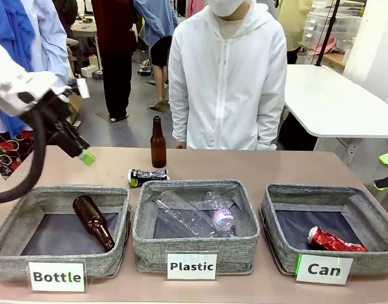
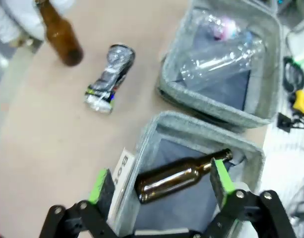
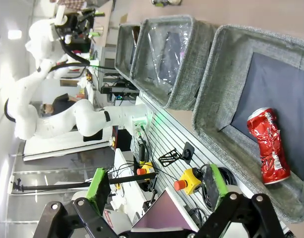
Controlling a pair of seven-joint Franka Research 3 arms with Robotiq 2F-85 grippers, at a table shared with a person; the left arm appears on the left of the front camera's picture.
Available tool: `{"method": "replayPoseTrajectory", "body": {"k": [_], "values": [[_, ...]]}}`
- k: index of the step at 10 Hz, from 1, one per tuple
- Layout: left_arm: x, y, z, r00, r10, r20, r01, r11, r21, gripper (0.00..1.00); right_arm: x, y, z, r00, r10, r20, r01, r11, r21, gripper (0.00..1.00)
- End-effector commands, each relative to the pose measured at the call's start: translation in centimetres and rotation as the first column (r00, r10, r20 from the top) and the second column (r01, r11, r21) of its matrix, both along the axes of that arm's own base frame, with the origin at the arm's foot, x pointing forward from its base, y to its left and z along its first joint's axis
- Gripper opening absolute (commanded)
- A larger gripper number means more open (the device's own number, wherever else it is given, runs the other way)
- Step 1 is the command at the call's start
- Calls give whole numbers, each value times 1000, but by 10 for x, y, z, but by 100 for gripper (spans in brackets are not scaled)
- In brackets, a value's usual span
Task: Sort the can waste into the basket.
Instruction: Pick up the can waste from the table and place it in the right Fabric basket.
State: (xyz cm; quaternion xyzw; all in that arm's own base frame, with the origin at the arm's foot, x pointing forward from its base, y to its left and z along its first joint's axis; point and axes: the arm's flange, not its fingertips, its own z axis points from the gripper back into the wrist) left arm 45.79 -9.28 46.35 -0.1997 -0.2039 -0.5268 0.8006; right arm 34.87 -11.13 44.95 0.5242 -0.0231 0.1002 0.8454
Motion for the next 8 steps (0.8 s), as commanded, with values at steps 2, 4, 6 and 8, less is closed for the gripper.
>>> {"method": "replayPoseTrajectory", "body": {"k": [2, 4, 6, 8], "values": [[0, 0, 0, 1000, 0, 0, 0, 1000, 0, 100, -2, 0, -1, 1000, 0, 19, 0, 1000, -4, 100], [0, 0, 0, 1000, 0, 0, 0, 1000, 0, 100, -2, 0, -1, 1000, 0, 19, 0, 1000, -4, 100], [5, -9, -3, 999, 32, 6, -32, 999, 8, 100, -2, 0, -1, 1000, 0, 19, 0, 1000, -4, 100], [41, -20, 3, 992, -120, 41, 117, 991, 71, 100, -2, 0, -1, 1000, 0, 19, 0, 1000, -4, 100]]}}
